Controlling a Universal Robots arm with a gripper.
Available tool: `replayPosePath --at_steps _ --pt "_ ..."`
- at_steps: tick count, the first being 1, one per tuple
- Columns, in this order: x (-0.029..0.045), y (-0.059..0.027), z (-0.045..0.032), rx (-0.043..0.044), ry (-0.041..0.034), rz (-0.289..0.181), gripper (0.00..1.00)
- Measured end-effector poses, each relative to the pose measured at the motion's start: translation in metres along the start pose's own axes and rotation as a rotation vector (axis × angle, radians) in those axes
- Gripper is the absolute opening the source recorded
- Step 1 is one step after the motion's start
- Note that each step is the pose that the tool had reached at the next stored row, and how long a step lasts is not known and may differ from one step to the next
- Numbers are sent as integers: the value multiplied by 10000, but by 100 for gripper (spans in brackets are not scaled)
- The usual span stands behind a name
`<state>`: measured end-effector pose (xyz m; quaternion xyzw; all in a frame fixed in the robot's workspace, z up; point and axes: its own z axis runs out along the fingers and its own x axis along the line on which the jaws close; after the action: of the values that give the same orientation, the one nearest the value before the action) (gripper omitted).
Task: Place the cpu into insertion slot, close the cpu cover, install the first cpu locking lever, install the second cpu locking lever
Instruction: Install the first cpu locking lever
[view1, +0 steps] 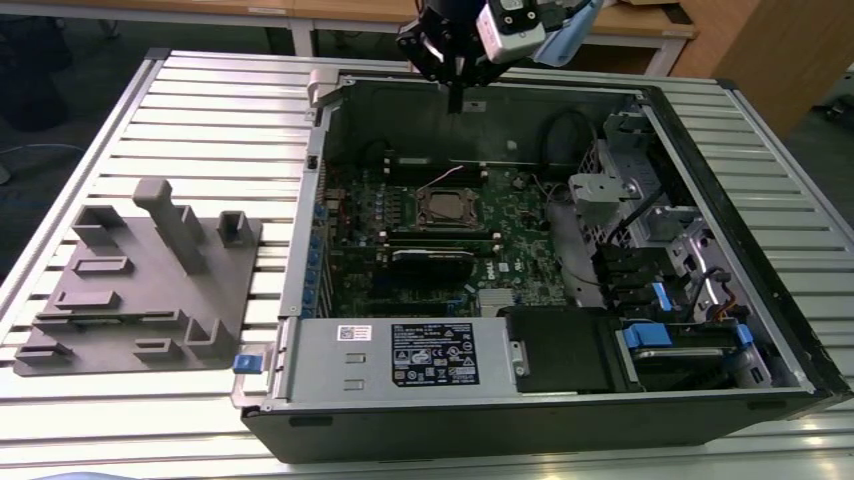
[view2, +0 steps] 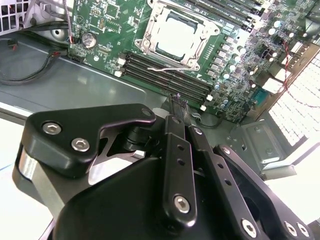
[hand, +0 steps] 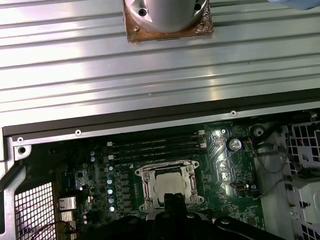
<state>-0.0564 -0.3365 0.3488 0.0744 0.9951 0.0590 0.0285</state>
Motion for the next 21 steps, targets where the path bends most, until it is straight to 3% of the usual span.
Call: replayPosePath --at_steps 21 --pt "2 -14 68 2 -1 0 10"
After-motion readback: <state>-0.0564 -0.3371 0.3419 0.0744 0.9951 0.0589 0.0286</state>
